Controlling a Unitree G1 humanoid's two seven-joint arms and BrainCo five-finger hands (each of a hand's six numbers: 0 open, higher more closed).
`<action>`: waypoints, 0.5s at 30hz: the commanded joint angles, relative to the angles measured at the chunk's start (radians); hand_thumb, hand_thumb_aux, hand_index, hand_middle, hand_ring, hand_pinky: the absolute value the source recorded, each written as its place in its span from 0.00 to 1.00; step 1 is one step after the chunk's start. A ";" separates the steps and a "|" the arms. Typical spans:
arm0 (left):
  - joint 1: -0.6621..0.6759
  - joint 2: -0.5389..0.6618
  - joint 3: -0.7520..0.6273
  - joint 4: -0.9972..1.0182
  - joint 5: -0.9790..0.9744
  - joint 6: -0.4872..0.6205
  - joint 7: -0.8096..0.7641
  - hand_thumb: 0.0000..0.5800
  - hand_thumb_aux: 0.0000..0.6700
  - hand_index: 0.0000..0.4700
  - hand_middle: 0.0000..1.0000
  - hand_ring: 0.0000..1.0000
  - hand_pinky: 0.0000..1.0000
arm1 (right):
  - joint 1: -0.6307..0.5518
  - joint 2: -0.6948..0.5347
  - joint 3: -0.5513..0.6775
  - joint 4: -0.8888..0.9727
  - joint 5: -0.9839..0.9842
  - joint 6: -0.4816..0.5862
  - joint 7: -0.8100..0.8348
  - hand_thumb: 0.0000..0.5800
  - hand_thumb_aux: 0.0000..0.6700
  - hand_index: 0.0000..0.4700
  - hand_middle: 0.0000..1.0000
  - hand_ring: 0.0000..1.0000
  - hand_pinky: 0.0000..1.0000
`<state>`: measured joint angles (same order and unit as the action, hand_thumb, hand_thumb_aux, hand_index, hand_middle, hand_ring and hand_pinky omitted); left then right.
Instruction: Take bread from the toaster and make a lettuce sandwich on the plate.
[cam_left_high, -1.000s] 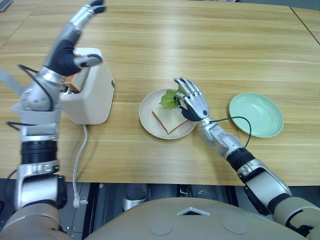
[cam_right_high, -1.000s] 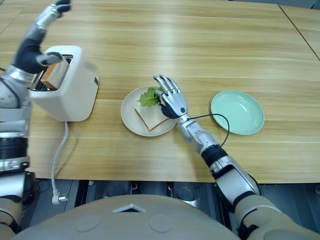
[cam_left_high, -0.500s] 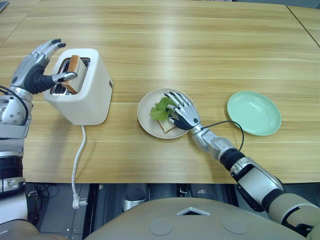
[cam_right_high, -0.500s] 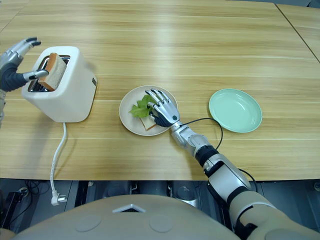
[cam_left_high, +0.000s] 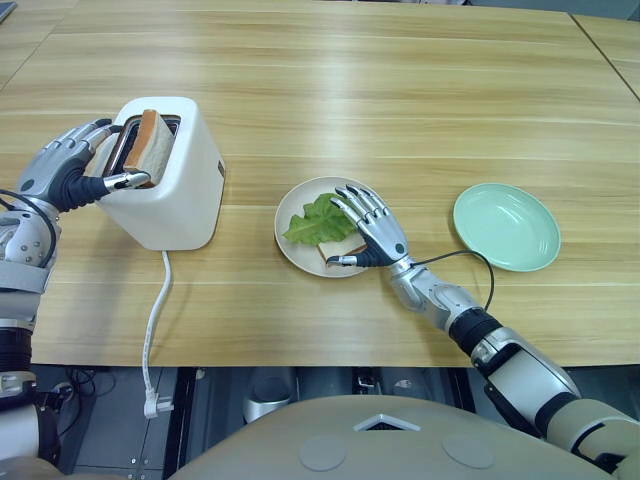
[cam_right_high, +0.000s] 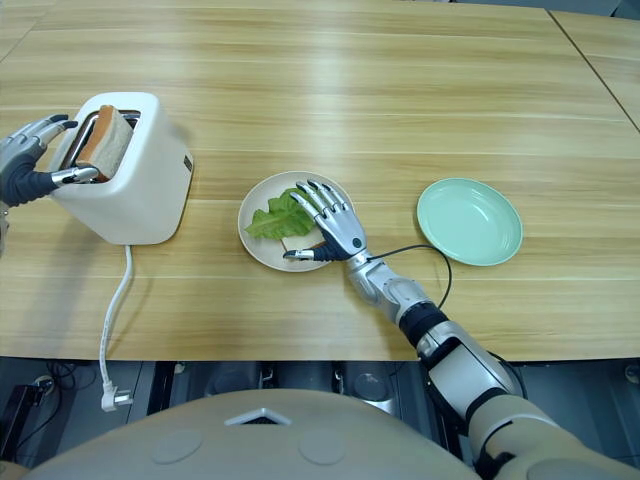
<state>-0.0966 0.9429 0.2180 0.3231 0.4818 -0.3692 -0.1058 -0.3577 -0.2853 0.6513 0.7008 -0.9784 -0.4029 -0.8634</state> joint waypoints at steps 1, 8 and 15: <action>0.016 0.008 -0.028 0.012 0.011 0.011 -0.004 0.08 0.04 0.04 0.00 0.00 0.00 | 0.015 -0.008 -0.011 -0.019 0.010 0.001 -0.001 0.00 0.00 0.00 0.00 0.00 0.00; -0.016 -0.009 -0.072 0.034 0.011 0.013 -0.002 0.50 0.29 0.28 0.00 0.00 0.00 | 0.023 -0.007 -0.018 -0.031 0.016 0.002 -0.002 0.00 0.00 0.00 0.00 0.00 0.00; -0.049 -0.021 -0.109 0.047 0.005 0.007 -0.003 0.89 0.67 0.65 0.00 0.00 0.00 | 0.025 -0.002 -0.021 -0.032 0.015 0.003 0.000 0.00 0.00 0.00 0.00 0.00 0.00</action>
<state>-0.1435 0.9329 0.1377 0.3465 0.4800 -0.3724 -0.0999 -0.3385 -0.2863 0.6368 0.6798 -0.9735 -0.4017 -0.8673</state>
